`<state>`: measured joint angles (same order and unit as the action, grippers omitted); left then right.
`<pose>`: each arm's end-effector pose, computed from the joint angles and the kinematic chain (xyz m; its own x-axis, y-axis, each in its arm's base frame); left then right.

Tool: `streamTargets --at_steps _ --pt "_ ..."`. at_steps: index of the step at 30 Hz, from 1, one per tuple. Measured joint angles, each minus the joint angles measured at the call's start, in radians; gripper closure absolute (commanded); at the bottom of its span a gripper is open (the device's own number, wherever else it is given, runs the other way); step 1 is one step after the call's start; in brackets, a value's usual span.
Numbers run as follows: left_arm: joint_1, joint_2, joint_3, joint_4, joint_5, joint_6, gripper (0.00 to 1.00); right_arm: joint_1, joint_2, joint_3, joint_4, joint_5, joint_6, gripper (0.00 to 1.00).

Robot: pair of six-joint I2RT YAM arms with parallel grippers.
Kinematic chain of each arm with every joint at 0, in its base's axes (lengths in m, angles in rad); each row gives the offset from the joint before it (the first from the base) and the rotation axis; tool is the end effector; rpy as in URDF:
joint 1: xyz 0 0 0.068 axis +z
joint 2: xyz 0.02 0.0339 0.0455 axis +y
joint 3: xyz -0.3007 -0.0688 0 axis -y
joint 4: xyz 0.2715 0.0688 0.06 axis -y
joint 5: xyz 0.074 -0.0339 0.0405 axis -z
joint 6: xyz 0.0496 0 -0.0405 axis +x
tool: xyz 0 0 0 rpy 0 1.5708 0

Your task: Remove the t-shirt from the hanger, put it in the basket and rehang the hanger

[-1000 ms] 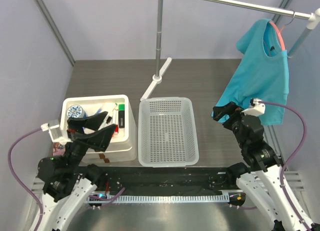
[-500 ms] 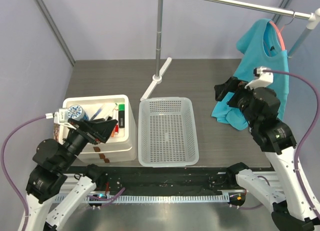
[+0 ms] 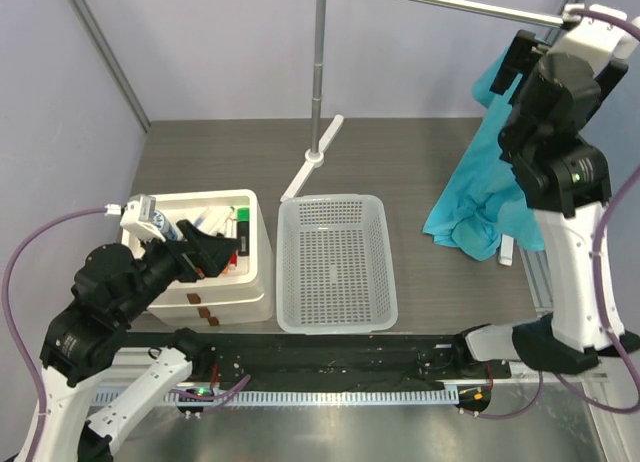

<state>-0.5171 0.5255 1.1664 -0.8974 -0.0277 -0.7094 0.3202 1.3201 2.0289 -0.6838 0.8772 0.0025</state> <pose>0.0538 -0.0290 0.4434 -0.4741 -0.4795 -0.7385 0.2136 0.7510 -0.6247 0.2190 0.0325 0.6297 0.0250 0.0100 -0.9996 0.5284 0.8487 0.0217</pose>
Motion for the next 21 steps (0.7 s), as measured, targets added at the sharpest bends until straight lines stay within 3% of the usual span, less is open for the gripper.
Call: streamTargets --at_steps 4,12,17,18,21 --pt "0.000 -0.048 0.000 -0.013 0.054 0.007 0.00 -0.086 0.157 0.121 0.021 0.076 -0.098 0.00" --pt "0.000 -0.060 0.068 -0.028 0.148 0.009 0.00 -0.262 0.286 0.124 -0.010 0.026 -0.119 0.05" --pt "0.000 -0.029 0.079 -0.027 0.214 -0.016 0.00 -0.288 0.256 0.097 -0.013 -0.066 -0.081 0.25" --pt "0.000 -0.020 0.079 -0.026 0.225 -0.021 0.00 -0.288 0.243 0.079 -0.012 -0.083 -0.074 0.34" --pt "0.000 0.003 0.079 -0.019 0.259 -0.033 0.00 -0.288 0.210 0.026 -0.013 -0.127 -0.049 0.46"
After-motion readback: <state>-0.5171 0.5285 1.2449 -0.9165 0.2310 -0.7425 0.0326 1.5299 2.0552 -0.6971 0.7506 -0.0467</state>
